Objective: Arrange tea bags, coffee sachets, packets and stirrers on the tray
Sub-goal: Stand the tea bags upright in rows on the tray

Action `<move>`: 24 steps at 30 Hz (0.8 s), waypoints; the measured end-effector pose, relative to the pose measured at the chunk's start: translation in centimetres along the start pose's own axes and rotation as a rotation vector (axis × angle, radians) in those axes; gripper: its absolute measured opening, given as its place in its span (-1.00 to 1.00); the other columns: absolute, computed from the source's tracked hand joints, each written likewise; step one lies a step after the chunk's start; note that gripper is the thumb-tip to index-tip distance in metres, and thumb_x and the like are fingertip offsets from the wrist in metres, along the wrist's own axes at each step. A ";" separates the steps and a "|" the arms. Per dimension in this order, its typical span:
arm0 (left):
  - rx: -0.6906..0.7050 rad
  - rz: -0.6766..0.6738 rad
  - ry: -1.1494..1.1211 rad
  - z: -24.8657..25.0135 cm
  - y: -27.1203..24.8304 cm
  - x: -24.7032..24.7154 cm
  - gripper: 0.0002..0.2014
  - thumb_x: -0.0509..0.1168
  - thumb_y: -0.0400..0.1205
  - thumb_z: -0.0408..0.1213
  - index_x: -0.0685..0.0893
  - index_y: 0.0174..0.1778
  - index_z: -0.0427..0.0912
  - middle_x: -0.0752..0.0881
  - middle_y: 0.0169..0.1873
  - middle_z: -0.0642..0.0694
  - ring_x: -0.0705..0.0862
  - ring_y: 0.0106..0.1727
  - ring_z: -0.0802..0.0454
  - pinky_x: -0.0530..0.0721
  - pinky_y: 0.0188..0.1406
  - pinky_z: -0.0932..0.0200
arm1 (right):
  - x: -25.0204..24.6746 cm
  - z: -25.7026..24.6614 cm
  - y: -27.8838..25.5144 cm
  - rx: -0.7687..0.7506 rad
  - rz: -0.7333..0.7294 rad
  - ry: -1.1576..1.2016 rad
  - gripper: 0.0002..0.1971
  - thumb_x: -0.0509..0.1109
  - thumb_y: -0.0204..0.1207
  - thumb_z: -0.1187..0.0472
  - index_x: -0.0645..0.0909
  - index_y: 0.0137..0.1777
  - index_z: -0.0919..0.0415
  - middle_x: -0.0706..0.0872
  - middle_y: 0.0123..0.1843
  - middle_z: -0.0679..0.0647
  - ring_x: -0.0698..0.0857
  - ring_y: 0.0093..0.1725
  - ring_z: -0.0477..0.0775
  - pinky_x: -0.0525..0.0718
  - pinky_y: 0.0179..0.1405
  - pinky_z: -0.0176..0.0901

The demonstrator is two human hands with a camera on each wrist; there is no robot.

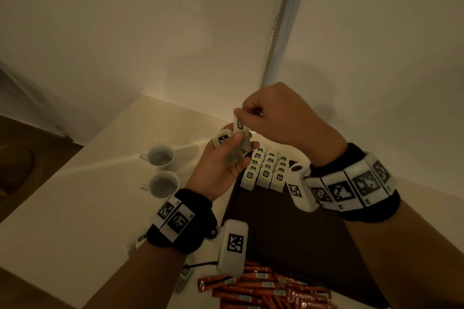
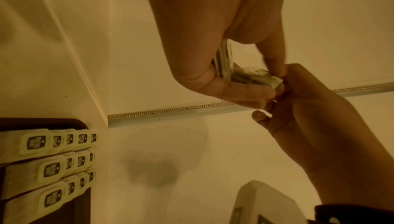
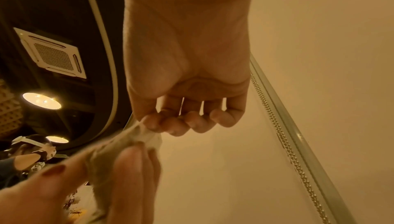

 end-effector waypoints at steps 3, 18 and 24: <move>-0.026 0.038 -0.037 -0.2 0.0 0.2 -0.87 0.32 0.47 -0.25 0.70 -0.10 -0.13 0.77 -0.19 -0.04 0.78 -0.18 0.07 0.64 -0.57 0.39 | 0.3 0.3 -0.2 0.015 0.015 0.057 -0.56 0.25 0.54 0.01 0.38 -0.58 0.07 0.36 -0.65 -0.04 0.38 -0.61 -0.09 0.40 -0.48 -0.18; 0.015 0.040 -0.100 0.2 -0.5 0.1 -0.80 0.30 0.49 -0.28 0.72 -0.01 -0.15 0.80 -0.09 -0.11 0.80 -0.06 0.05 0.69 -0.45 0.42 | 0.3 1.0 -1.1 0.063 0.104 0.150 -0.72 0.34 0.56 0.05 0.69 -0.31 0.17 0.66 -0.41 -0.08 0.59 -0.39 -0.12 0.56 -0.33 -0.23; -0.007 0.014 -0.070 -0.4 -0.9 0.3 -0.65 0.37 0.38 -0.13 0.65 0.07 -0.12 0.80 0.04 -0.06 0.78 0.07 -0.01 0.72 -0.39 0.35 | -0.9 1.3 -1.5 0.135 0.180 0.277 -0.73 0.39 0.56 0.10 0.71 -0.31 0.23 0.69 -0.40 -0.04 0.63 -0.33 -0.07 0.46 -0.35 -0.51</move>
Point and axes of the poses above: each hand's wrist, its own y-axis towards the middle knuckle, its own x-axis out of the palm, z = x × y, the point moved 6 cm from there along y, towards the middle knuckle
